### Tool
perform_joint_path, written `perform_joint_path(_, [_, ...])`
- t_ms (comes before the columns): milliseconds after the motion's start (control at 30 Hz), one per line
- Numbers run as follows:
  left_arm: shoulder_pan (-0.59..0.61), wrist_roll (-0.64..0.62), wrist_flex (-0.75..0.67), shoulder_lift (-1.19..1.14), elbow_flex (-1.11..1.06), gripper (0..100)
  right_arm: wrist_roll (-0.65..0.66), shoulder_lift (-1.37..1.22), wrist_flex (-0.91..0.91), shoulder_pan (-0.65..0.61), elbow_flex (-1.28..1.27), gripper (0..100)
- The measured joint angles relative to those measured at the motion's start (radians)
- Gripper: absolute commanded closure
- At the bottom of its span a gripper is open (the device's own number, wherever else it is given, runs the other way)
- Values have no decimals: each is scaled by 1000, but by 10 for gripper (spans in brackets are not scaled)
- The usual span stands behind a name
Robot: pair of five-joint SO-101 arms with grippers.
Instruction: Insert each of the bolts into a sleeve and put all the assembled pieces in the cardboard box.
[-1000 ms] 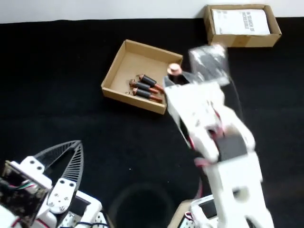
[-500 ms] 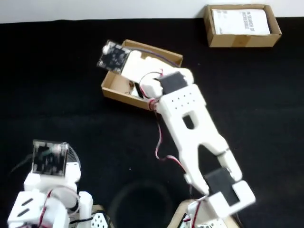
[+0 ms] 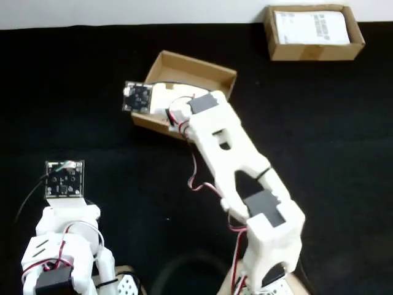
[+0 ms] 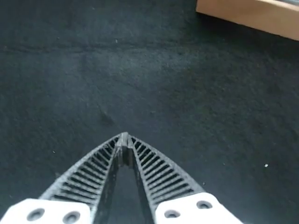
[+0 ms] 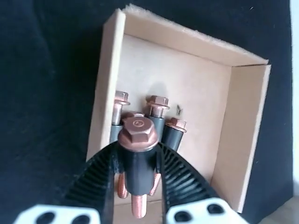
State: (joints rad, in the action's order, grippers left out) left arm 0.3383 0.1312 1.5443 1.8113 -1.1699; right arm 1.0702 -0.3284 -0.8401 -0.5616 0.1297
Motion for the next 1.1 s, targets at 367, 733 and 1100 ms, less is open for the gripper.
perform_joint_path(367, [0, 0, -25, 0, -26, 992, 0, -184, 14, 72, 157, 983])
perform_joint_path(733, [0, 0, -25, 0, -26, 992, 2, -193, 15, 75, 176, 734])
perform_joint_path(1100, [0, 0, -25, 0, -26, 992, -226, -115, -64, 75, 250, 983])
